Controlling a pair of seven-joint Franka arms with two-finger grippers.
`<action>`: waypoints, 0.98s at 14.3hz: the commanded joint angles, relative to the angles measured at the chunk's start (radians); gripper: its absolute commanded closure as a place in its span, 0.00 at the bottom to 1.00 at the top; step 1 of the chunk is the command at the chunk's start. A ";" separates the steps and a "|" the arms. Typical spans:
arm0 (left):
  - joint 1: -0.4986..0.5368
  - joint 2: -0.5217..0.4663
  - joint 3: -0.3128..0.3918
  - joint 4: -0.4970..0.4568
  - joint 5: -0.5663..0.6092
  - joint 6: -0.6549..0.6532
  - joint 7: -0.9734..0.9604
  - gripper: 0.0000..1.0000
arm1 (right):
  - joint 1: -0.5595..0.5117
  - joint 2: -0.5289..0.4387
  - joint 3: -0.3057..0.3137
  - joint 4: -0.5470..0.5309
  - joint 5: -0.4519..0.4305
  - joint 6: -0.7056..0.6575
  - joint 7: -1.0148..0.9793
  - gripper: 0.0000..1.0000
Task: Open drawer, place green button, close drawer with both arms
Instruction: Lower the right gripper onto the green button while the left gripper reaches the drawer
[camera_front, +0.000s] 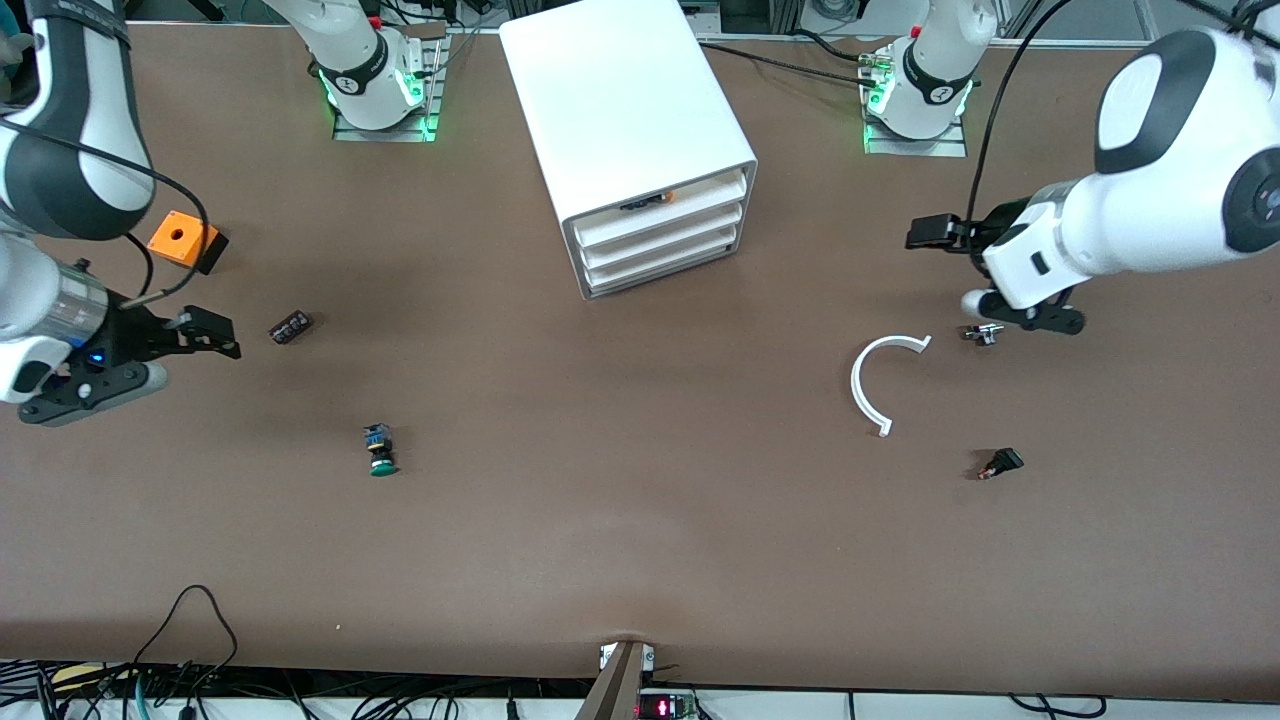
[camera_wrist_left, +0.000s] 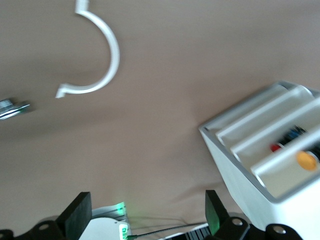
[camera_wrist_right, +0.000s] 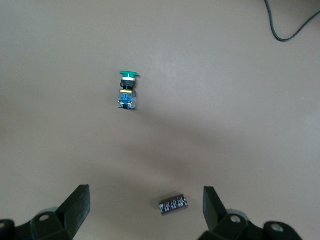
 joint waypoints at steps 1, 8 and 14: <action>0.007 0.055 -0.003 0.024 -0.067 -0.048 0.165 0.00 | 0.027 0.040 -0.001 0.017 0.017 0.067 -0.005 0.00; 0.005 0.172 -0.021 0.014 -0.233 -0.056 0.289 0.00 | 0.075 0.140 -0.009 0.018 0.072 0.110 0.008 0.00; 0.016 0.265 -0.021 0.013 -0.404 -0.044 0.449 0.00 | 0.081 0.252 -0.003 0.018 0.077 0.188 0.014 0.00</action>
